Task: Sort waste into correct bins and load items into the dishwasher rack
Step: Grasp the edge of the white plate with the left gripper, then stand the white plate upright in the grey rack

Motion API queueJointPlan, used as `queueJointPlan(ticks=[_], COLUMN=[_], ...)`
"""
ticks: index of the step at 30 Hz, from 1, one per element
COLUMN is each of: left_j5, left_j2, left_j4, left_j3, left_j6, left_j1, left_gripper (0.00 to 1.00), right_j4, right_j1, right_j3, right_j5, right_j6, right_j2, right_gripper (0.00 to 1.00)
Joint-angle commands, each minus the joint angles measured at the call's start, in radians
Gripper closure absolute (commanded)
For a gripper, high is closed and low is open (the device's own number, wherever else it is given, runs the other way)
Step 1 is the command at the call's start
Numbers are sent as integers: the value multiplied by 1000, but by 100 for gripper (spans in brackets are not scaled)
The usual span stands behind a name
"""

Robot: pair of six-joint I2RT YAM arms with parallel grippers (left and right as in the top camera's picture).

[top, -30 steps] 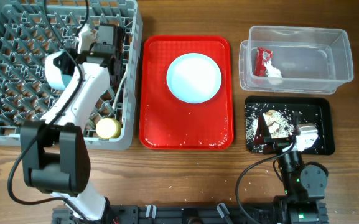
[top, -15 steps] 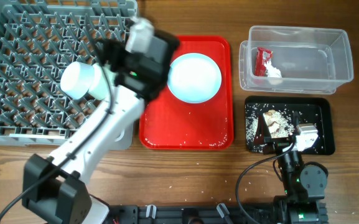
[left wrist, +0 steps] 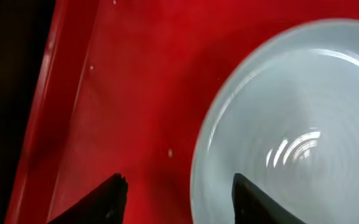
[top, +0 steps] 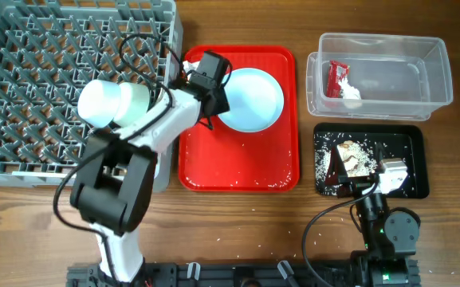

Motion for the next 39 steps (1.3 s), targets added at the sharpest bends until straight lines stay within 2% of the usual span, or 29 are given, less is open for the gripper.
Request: queueJointPlan(ticks=[1,2,4,6,8,11,13,14,16,18,19,20,21,22,25,28,31,34,39], left_j5=[16,17,20,19,-13,-367,-523,-550,-761,-1042,-1245,-1332,-1358,-1369,-1396,-1384,-1267,-1206,-897], left_j2=[61,64,64,58,-5,-240,-366,-404,-489,-536,-548,-547,-547,-547,-547,-546,-546,-546,-538], left_j4=[53,51,39,-7,-93,-307,-343,-354,-388,-390,-391,-391,-392,-408,-475,-449,-388,-342,-115], left_j3=[-1,-1,-1,-1,8,117,125,125,125,125,125,125,125,125,125,125,125,125,125], left_j6=[93,117,116,120,188,269,279,299,331,462,533,588,629,666,665,665,666,722,1141], left_j1=[5,-5,-23,-27,-22,-32,-58,-72,-119,-140,-137,-126,-111,-87,-7,112,242,325,468], left_gripper=[64,78,95,96,96,96,96,96,96,96,96,96,96,96,96,96,96,96,96], right_j4=[3,3,3,3,3,3,3,3,3,3,3,3,3,3,3,3,3,3,3], right_j1=[-4,-4,-4,-4,-4,-4,-4,-4,-4,-4,-4,-4,-4,-4,-4,-4,-4,-4,-4], right_j3=[-1,-1,-1,-1,-1,-1,-1,-1,-1,-1,-1,-1,-1,-1,-1,-1,-1,-1,-1], right_j5=[-12,-12,-12,-12,-12,-12,-12,-12,-12,-12,-12,-12,-12,-12,-12,-12,-12,-12,-12], right_j6=[14,15,14,14,14,14,14,15,14,15,15,15,14,14,14,14,14,15,14], right_j2=[0,0,0,0,0,0,0,0,0,0,0,0,0,0,0,0,0,0,0], right_gripper=[0,0,0,0,0,0,0,0,0,0,0,0,0,0,0,0,0,0,0])
